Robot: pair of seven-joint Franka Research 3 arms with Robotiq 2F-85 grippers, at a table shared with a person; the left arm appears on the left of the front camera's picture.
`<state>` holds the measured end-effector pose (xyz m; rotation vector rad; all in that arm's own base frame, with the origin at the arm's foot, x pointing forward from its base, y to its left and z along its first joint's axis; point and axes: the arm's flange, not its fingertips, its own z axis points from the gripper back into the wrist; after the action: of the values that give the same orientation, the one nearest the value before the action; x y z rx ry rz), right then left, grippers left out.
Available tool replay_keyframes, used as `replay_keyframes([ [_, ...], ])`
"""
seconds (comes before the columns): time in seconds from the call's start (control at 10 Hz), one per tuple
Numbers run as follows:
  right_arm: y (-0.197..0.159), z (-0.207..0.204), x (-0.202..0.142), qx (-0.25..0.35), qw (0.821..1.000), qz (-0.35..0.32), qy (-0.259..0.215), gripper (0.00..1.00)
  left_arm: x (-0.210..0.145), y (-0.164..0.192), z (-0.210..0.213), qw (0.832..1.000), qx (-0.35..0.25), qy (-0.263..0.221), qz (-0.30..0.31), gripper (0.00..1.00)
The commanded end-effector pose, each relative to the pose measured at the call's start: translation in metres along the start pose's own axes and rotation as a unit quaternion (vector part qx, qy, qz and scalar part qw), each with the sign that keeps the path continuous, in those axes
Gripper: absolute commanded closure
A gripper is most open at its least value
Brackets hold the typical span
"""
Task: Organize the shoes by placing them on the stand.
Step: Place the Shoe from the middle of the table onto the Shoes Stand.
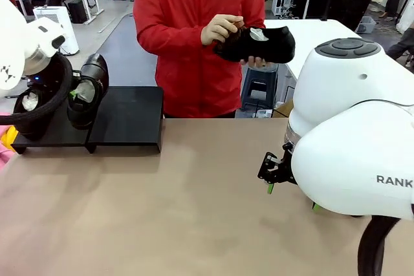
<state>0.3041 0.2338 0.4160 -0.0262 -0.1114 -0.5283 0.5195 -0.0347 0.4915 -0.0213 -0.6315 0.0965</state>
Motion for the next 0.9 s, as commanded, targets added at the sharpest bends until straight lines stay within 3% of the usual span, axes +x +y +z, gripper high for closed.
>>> replay_keyframes([
  [0.0, 0.004, 0.002, 0.002, 0.004, 1.0, 0.007, 0.005, 0.0, 0.011, 0.016, -0.009, 1.0, -0.012, -0.02, 0.002, 1.0],
  [0.8, 0.004, 0.002, 0.002, 0.004, 1.0, 0.007, 0.005, 0.0, 0.008, 0.049, -0.051, 1.0, 0.02, -0.002, 0.024, 1.0],
])
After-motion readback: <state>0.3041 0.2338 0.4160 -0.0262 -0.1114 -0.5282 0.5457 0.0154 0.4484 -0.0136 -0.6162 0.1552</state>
